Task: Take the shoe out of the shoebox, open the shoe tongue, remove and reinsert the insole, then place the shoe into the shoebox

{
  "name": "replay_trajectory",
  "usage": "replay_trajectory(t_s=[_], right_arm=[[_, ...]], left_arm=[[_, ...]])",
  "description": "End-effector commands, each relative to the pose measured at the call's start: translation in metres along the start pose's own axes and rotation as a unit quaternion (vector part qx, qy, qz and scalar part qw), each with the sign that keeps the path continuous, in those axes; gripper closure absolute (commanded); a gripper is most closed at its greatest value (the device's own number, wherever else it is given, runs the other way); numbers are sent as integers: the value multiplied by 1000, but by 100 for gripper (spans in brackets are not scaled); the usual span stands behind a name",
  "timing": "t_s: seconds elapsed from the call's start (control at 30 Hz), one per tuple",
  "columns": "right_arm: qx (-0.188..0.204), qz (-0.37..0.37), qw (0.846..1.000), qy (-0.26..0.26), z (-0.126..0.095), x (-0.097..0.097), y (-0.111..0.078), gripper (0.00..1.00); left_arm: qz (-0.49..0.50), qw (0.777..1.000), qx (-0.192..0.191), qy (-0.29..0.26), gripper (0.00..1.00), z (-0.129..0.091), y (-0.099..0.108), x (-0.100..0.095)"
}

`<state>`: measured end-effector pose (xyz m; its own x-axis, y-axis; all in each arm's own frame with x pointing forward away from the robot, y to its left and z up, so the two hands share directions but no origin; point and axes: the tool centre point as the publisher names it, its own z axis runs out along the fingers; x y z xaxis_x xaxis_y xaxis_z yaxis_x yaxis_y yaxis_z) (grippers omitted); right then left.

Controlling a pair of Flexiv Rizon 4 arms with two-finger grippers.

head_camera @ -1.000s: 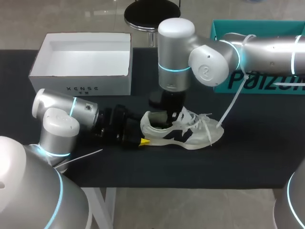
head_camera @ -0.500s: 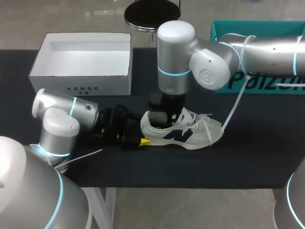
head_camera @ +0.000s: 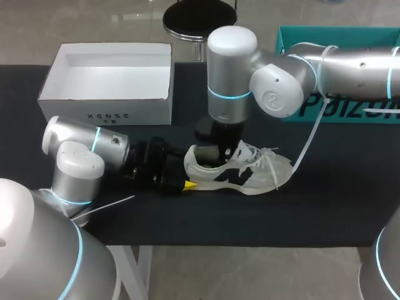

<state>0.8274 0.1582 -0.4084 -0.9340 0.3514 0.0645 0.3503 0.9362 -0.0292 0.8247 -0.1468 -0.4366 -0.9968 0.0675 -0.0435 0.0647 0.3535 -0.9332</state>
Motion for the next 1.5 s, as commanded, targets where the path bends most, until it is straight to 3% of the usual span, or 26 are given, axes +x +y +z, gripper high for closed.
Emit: replay_trajectory(t_s=[0.03,0.73,1.17,1.33,1.5], right_arm=[[-1,0,1000,-9,-13,4,-1,100],[-16,43,998,-49,-48,-9,-30,100],[-21,86,995,-55,-48,-20,-56,100],[-30,90,994,-59,-50,-22,-55,100],[-41,78,994,-60,-53,-26,-38,100]], left_arm=[[0,1000,-2,0,100,5,1,-3],[0,1000,-2,0,100,5,1,-3],[0,1000,-2,0,100,5,1,-3],[0,1000,-2,0,100,5,1,-3],[0,1000,-2,0,100,5,1,-3]])
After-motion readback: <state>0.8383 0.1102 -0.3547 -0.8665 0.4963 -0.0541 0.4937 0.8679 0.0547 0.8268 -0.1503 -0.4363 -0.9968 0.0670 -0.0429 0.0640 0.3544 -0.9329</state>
